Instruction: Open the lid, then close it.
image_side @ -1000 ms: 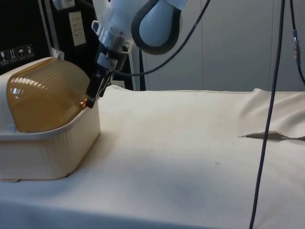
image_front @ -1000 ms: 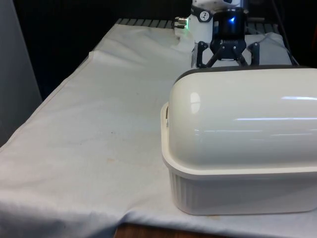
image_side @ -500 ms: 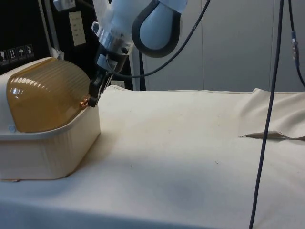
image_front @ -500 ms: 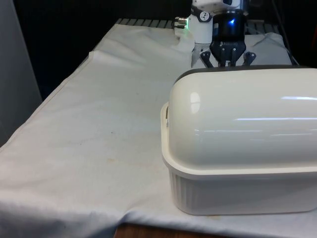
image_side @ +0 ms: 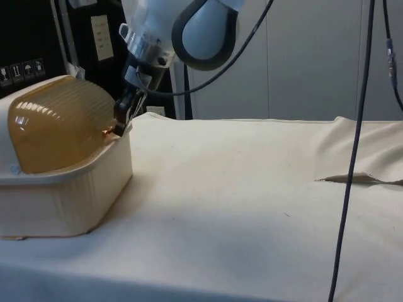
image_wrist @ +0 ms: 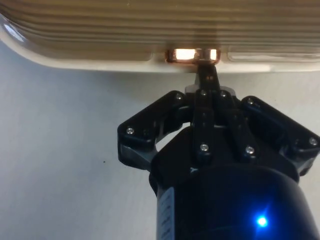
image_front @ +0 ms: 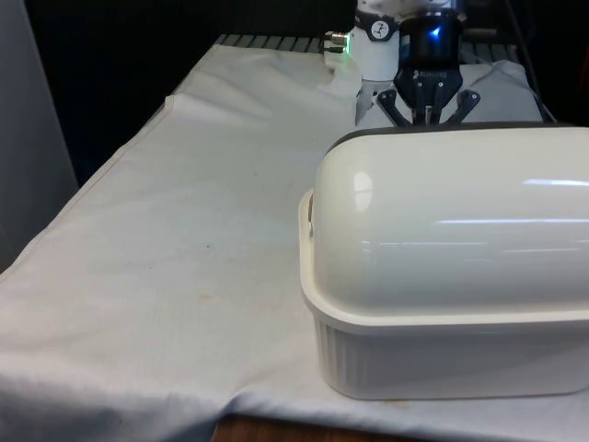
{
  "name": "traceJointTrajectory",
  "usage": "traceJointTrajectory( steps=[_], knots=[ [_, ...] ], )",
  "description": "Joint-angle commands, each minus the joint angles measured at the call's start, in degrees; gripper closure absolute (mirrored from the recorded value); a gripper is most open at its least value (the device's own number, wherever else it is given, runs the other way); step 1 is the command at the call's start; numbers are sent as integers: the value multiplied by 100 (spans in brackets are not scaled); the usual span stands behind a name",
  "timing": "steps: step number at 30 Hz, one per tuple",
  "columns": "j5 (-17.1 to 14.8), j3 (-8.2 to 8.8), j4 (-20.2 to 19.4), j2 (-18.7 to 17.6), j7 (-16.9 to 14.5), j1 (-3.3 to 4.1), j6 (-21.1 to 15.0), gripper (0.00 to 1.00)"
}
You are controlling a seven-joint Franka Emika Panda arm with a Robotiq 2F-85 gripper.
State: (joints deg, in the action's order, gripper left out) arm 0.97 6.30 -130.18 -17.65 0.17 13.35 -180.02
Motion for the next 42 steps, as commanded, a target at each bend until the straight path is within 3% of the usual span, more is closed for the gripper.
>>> traceJointTrajectory(
  steps=[1,2,3,4,11,12,13,18,22,23,24,42],
  knots=[
    [-103,-201,-17,52,-6,-97,63,100],
    [-109,-206,-17,57,6,-97,80,100],
    [-6,-6,0,17,29,0,40,100],
    [-115,-212,-17,57,17,-103,97,100],
    [-86,-149,46,103,138,-52,206,100],
    [-11,-34,52,69,155,0,149,100],
    [-86,-143,57,103,155,-46,212,100],
    [-92,-149,160,69,275,-40,235,100],
    [-80,-132,235,29,378,-29,218,100],
    [-11,-52,183,57,367,0,218,100],
    [-74,-126,252,17,407,-29,212,100],
    [-23,-52,413,46,682,6,269,100]
  ],
)
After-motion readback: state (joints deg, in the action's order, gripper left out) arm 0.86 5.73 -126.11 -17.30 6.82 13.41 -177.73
